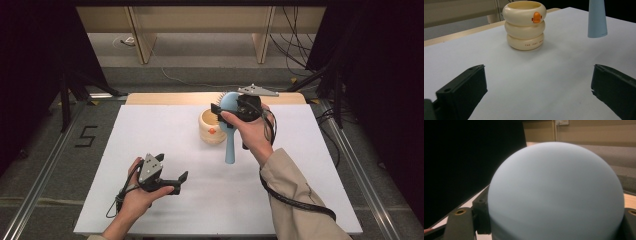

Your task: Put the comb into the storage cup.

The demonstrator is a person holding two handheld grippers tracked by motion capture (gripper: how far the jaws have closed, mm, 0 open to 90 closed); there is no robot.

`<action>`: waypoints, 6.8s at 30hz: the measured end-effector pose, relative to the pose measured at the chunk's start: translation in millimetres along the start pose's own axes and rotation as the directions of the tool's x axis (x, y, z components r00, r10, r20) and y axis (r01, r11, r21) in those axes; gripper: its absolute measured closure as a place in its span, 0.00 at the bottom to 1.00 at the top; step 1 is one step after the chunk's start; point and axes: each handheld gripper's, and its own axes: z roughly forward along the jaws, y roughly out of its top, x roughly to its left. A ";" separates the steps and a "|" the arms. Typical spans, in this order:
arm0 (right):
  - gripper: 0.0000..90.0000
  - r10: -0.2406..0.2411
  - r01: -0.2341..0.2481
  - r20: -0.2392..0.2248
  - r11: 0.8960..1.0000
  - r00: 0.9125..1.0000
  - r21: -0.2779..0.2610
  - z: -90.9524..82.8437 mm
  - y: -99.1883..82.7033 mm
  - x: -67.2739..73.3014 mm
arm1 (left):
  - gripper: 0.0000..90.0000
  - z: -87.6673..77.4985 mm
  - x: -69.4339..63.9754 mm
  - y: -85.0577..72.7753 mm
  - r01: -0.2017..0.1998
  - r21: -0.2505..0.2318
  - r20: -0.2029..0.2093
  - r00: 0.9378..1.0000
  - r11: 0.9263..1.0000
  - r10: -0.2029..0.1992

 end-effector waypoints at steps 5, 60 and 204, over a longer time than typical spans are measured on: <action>0.27 -0.011 0.011 0.008 1.000 1.000 -0.009 1.5 0.9 -1.3 | 0.00 0.8 0.2 -0.4 -0.003 0.001 -0.002 1.000 1.000 0.003; 0.27 -0.038 0.048 0.079 0.990 0.996 -0.134 14.6 28.1 -13.2 | 0.00 3.4 0.5 -2.5 -0.003 0.012 0.003 1.000 1.000 0.003; 0.27 -0.037 0.063 0.119 0.972 0.992 -0.227 42.3 65.8 -18.0 | 0.00 4.7 1.9 -2.8 0.011 0.008 0.008 1.000 1.000 -0.011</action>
